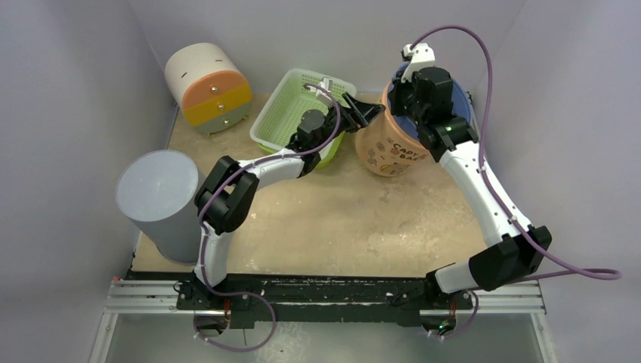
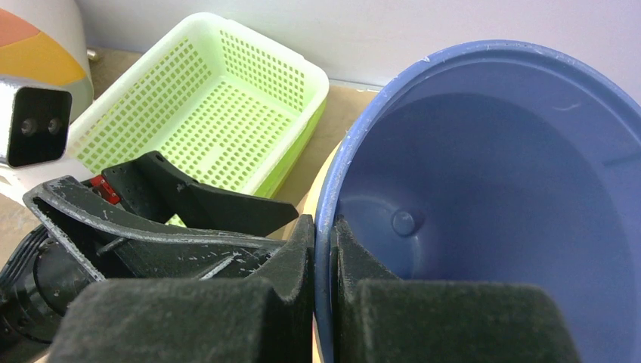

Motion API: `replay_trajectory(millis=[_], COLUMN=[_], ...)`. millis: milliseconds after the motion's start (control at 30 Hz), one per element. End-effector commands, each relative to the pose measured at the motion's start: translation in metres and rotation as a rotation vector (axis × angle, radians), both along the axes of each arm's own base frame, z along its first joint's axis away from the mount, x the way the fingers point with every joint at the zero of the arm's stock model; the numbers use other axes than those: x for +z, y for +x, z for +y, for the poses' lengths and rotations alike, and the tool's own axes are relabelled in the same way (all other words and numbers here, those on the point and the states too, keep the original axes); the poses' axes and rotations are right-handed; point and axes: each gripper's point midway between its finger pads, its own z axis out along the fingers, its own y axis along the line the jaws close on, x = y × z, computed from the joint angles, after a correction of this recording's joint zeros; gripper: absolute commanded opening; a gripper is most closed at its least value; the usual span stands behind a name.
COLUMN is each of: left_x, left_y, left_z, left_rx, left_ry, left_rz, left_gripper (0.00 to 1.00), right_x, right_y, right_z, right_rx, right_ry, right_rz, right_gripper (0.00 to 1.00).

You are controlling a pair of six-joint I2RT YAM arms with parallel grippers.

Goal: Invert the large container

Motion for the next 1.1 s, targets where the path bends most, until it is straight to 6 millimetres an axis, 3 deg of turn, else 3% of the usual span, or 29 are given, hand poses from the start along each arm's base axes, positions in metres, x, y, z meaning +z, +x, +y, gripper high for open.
replay_trajectory(millis=[0,133,267,400,700,900,1067], left_x=[0.026,0.030,0.017,-0.022,-0.124,-0.164,-0.183], left_y=[-0.023,-0.024,-0.020,-0.010,0.008,0.014,0.013], left_z=[-0.016,-0.018,-0.019,-0.020,-0.009,-0.007,-0.002], left_rx=[-0.077,-0.091,-0.083,-0.061,0.023,0.037,0.043], left_ry=[0.067,0.102,0.172,0.277,0.504,0.573,0.601], left_rz=[-0.029,-0.011,0.039,0.106,0.220,0.261,0.280], left_gripper=[0.77,0.77,0.77,0.77,0.76,0.76,0.75], right_x=[0.088,0.086,0.087,0.100,0.152,0.176,0.193], right_y=[0.001,0.002,0.001,-0.003,-0.025,-0.039,-0.042], right_z=[0.028,0.029,0.031,0.031,0.035,0.035,0.028], right_rx=[0.108,0.113,0.121,0.133,0.197,0.221,0.196], right_ry=[0.109,0.099,0.103,0.107,0.141,0.173,0.174], right_rz=[-0.276,-0.271,-0.272,-0.291,-0.373,-0.425,-0.464], right_gripper=[0.00,0.00,0.00,0.00,0.00,0.00,0.00])
